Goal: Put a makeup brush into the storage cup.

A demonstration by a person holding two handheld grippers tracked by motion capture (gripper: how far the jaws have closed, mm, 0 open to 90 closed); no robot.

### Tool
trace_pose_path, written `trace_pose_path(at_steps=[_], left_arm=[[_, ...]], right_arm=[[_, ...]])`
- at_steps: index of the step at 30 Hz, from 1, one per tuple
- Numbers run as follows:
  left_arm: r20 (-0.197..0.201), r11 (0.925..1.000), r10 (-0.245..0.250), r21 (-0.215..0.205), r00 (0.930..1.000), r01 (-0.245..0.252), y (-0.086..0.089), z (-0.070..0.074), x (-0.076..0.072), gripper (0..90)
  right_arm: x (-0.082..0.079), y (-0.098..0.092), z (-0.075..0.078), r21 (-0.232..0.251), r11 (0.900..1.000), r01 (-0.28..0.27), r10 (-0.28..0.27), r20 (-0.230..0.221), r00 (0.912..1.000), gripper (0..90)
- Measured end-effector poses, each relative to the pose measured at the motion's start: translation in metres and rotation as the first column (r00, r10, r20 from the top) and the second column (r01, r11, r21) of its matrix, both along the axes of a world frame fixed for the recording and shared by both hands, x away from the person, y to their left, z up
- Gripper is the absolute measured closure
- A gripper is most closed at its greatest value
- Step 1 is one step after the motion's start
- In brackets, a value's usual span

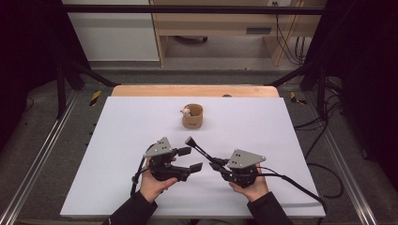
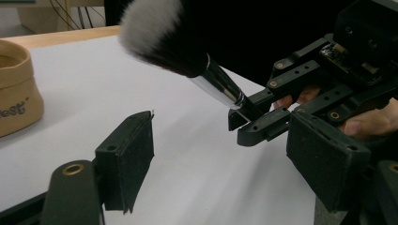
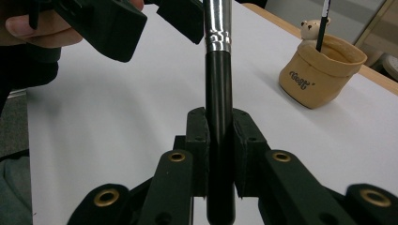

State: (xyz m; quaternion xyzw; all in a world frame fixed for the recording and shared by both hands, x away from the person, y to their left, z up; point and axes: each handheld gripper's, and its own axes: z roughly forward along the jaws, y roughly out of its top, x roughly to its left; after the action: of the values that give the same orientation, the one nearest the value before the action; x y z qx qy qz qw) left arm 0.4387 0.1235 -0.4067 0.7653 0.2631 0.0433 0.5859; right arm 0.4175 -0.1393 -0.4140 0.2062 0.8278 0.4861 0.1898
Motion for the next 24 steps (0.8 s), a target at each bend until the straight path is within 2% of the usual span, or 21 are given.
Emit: trace_pose_path(at_steps=[9, 24], left_arm=[[-0.003, 0.9998, -0.009, -0.019, 1.0000, 0.009, -0.008, 0.001, 0.003, 25.0], [-0.015, 0.9991, -0.014, -0.041, 0.9998, 0.014, -0.015, 0.001, 0.008, 38.8]], right_arm=[[-0.001, 0.000, 0.000, 0.002, 1.000, -0.007, 0.007, 0.001, 1.0000, 79.1], [-0.001, 0.000, 0.000, 0.002, 1.000, -0.019, 0.019, 0.003, 0.9998, 79.1]])
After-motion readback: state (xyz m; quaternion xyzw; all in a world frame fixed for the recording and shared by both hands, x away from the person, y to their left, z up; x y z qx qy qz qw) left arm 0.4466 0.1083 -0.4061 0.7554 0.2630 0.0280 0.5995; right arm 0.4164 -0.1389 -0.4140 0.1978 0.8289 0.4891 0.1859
